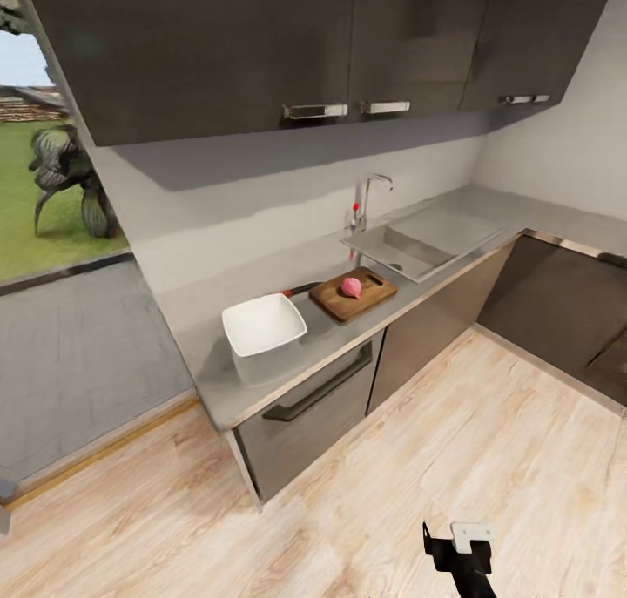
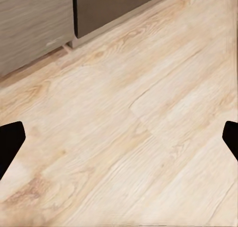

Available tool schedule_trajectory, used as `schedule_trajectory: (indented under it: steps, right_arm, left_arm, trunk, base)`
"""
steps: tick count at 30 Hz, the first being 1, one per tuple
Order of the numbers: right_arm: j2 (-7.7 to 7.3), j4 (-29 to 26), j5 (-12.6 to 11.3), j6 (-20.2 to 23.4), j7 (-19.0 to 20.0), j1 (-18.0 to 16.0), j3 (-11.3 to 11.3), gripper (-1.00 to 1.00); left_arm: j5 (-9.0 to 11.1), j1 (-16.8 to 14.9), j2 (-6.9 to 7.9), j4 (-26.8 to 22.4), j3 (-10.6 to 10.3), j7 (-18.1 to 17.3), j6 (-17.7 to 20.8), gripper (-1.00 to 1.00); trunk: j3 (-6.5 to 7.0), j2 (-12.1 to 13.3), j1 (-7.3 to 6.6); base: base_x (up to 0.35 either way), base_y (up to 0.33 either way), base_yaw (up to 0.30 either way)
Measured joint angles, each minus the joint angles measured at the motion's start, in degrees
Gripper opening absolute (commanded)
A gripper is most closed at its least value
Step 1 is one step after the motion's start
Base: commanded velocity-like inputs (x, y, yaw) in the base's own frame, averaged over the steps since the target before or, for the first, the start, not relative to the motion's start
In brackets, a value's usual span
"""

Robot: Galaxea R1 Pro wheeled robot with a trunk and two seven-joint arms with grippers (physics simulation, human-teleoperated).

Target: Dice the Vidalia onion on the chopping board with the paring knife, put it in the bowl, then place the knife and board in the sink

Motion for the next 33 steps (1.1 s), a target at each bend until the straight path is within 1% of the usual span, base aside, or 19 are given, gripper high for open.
schedule_trajectory:
  steps: [33]
  right_arm:
    - [-0.09, -0.02, 0.03, 0.01, -0.11, -0.01, -0.20, 1.00]
  left_arm:
    - [0.00, 0.00, 0.00, 0.04, 0.00, 0.00, 0.00, 1.00]
  trunk:
    - [1.38, 0.00, 0.00]
  base:
    - [0.000, 0.315, -0.274]
